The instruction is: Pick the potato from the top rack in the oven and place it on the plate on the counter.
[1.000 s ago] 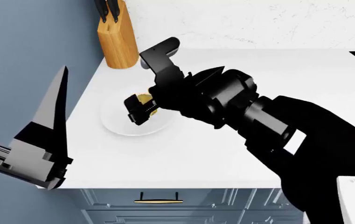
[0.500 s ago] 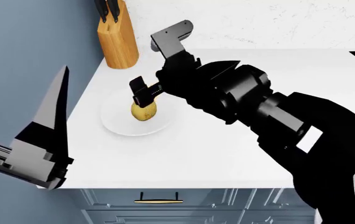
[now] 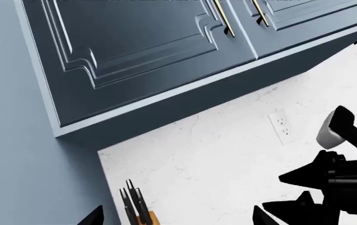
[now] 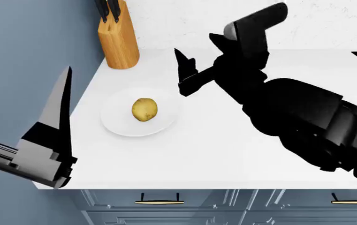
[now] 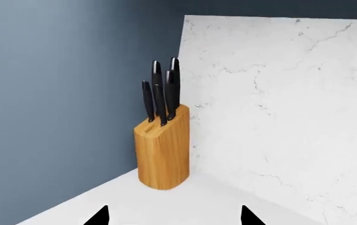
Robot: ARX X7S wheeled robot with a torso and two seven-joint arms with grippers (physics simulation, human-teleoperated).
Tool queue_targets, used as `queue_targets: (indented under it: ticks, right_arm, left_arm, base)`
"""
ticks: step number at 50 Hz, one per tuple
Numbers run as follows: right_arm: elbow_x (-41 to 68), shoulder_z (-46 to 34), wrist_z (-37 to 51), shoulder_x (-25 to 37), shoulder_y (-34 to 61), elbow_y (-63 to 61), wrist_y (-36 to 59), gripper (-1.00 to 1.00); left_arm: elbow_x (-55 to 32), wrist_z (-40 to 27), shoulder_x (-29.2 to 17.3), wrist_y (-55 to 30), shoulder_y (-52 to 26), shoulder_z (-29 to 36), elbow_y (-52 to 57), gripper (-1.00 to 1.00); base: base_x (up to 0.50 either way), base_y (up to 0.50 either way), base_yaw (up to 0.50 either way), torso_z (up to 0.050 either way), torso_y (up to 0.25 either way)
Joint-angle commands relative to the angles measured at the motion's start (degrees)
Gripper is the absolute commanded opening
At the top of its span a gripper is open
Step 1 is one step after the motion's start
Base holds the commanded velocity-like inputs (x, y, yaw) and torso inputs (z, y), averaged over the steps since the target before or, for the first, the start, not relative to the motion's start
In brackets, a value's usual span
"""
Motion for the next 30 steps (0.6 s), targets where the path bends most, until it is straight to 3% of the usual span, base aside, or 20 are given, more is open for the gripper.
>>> queue_targets:
  ticks: [1, 11, 16, 30]
  right_arm:
    - [-11.5, 5.2, 11.7, 14.6, -9.8, -17.0, -19.1, 1.00]
    - [-26.7, 10.5, 25.6, 20.1, -18.0, -22.2, -33.8, 1.00]
    - [-35.0, 12.8, 33.4, 22.1, -19.9, -24.2, -35.0, 1.00]
    - [-47.2, 15.8, 40.9, 23.6, -24.7, -26.2, -40.7, 1.00]
  left_arm:
    - [0.9, -1.6, 0.3, 0.5, -0.2, 0.6, 0.0, 1.00]
    - [1.7, -3.1, 0.8, 1.4, -0.3, 0.0, 0.0, 1.00]
    - [2.3, -2.6, 0.2, 2.9, -0.2, -1.4, 0.0, 1.00]
    - [5.8, -4.0, 1.4, 7.0, -0.3, 0.2, 0.0, 1.00]
  base:
    - [0.00, 0.00, 0.00, 0.000, 0.000]
    - [0.00, 0.00, 0.00, 0.000, 0.000]
    - [0.00, 0.00, 0.00, 0.000, 0.000]
    - [0.00, 0.00, 0.00, 0.000, 0.000]
